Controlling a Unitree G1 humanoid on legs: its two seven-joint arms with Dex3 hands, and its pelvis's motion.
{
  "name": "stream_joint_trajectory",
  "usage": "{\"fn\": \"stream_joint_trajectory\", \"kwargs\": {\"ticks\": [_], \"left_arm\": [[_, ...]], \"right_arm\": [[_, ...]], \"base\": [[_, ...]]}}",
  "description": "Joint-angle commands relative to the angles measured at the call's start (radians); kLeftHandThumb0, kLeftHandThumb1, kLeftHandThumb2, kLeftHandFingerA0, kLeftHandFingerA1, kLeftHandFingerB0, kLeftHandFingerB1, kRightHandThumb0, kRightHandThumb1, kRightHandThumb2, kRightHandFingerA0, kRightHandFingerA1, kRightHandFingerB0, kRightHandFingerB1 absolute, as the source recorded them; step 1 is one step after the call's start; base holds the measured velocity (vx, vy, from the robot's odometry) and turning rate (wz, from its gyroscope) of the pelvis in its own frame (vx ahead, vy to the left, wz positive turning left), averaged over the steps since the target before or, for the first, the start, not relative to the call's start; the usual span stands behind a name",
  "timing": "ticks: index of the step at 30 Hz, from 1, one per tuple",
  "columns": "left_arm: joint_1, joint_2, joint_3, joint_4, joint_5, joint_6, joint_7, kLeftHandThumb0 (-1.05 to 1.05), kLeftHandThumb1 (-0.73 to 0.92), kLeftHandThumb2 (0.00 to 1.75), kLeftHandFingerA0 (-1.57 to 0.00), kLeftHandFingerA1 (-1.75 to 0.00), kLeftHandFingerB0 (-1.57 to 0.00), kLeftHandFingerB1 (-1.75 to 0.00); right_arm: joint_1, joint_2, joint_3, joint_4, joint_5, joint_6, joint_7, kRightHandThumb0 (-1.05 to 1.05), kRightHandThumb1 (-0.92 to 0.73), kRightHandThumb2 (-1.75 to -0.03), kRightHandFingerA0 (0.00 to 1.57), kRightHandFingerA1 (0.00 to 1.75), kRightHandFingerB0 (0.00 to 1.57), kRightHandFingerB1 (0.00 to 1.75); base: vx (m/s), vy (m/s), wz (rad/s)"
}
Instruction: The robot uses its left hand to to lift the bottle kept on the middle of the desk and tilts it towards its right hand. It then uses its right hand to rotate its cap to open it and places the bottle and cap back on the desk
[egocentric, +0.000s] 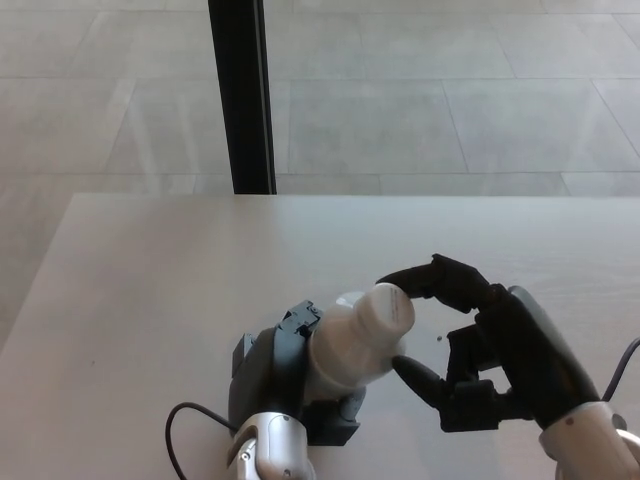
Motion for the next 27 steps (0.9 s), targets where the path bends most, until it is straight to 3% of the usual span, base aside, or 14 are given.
{"fn": "stream_joint_trajectory", "kwargs": {"ticks": [1,4,5,7,8,9,12,17,18,22,24,25,26,27], "left_arm": [[-0.001,-0.013,0.005,0.017,0.01,-0.016,0.003,0.01,0.67,1.33,-0.93,-1.75,-0.78,-1.51],[-0.001,-0.019,0.002,0.018,0.015,-0.001,0.008,0.02,0.69,1.29,-0.95,-1.75,-0.77,-1.48],[-0.001,-0.02,0.002,0.023,0.016,-0.007,0.014,-0.01,0.66,1.25,-0.89,-1.75,-0.71,-1.63],[0.003,-0.019,0.001,0.022,0.016,-0.008,0.013,0.0,0.65,1.28,-0.89,-1.75,-0.69,-1.63],[0.013,-0.004,-0.012,0.023,0.03,-0.025,0.018,0.0,0.71,1.17,-0.82,-1.75,-0.69,-1.4],[0.015,-0.003,-0.011,0.023,0.026,-0.03,0.017,0.0,0.71,1.17,-0.82,-1.75,-0.69,-1.4],[0.015,0.005,-0.019,0.028,0.034,-0.032,0.016,0.01,0.67,1.19,-0.81,-1.75,-0.69,-1.59],[0.024,-0.002,-0.009,0.024,0.027,-0.033,0.02,0.02,0.67,1.18,-0.8,-1.75,-0.69,-1.57],[0.025,0.0,-0.011,0.027,0.033,-0.035,0.025,0.02,0.69,1.12,-0.8,-1.75,-0.69,-1.5],[0.028,0.005,-0.012,0.029,0.035,-0.048,0.02,0.03,0.67,1.18,-0.81,-1.75,-0.7,-1.65],[0.035,-0.001,-0.003,0.03,0.029,-0.052,0.022,0.02,0.68,1.19,-0.8,-1.75,-0.7,-1.64],[0.034,-0.002,-0.001,0.031,0.027,-0.05,0.018,-0.01,0.7,1.21,-0.83,-1.75,-0.73,-1.5],[0.034,-0.002,0.0,0.031,0.027,-0.05,0.017,-0.01,0.7,1.21,-0.83,-1.75,-0.73,-1.5],[0.036,-0.002,0.002,0.032,0.024,-0.055,0.015,0.0,0.68,1.17,-0.82,-1.75,-0.68,-1.65]], "right_arm": [[-0.004,-0.01,0.004,-0.003,-0.018,-0.002,0.02,-0.5,-0.56,-0.84,1.24,1.38,0.51,0.72],[-0.014,-0.005,0.012,-0.014,-0.024,-0.004,0.023,-0.51,-0.57,-0.83,1.23,1.37,0.51,0.73],[-0.017,-0.006,0.014,-0.012,-0.027,-0.018,0.018,-0.51,-0.58,-0.85,1.22,1.35,0.51,0.73],[-0.02,-0.007,0.017,-0.013,-0.032,-0.027,0.015,-0.51,-0.59,-0.81,1.22,1.36,0.5,0.73],[-0.033,0.0,0.02,-0.019,-0.031,-0.024,0.016,-0.56,-0.49,-1.0,1.27,1.27,0.48,0.73],[-0.036,0.005,0.02,-0.021,-0.028,-0.023,0.016,-0.56,-0.49,-1.0,1.27,1.27,0.48,0.73],[-0.038,0.004,0.024,-0.027,-0.037,-0.021,0.013,-0.58,-0.49,-1.0,1.28,1.28,0.47,0.73],[-0.039,-0.001,0.025,-0.041,-0.049,-0.037,0.009,-0.65,-0.51,-0.97,1.26,1.25,0.48,0.73],[-0.038,-0.001,0.025,-0.045,-0.052,-0.038,0.008,-0.6,-0.65,-0.71,1.25,1.3,0.48,0.73],[-0.036,-0.005,0.022,-0.044,-0.052,-0.056,0.007,-0.58,-0.63,-0.75,1.28,1.32,0.48,0.73],[-0.03,0.0,0.02,-0.051,-0.048,-0.048,0.011,-0.52,-0.62,-0.87,1.27,1.37,0.58,0.79],[-0.031,-0.002,0.022,-0.058,-0.058,-0.033,0.016,-0.53,-0.53,-1.02,1.32,1.36,0.69,0.82],[-0.031,-0.002,0.022,-0.059,-0.06,-0.031,0.017,-0.53,-0.53,-1.02,1.32,1.36,0.69,0.82],[-0.031,-0.007,0.024,-0.063,-0.069,-0.015,0.024,-0.51,-0.52,-1.08,1.31,1.42,0.84,0.89]], "base": [[0.0,0.0,0.0],[0.0,0.0,0.0],[0.0,0.0,0.0],[0.0,0.0,0.0],[0.0,0.0,0.0],[0.0,0.0,0.0],[0.0,0.0,0.0],[0.0,0.0,0.0],[0.0,0.0,0.0],[0.0,0.0,0.0],[0.0,0.0,0.0],[0.0,0.0,0.0],[0.0,0.0,0.0],[0.0,0.0,0.0]]}}
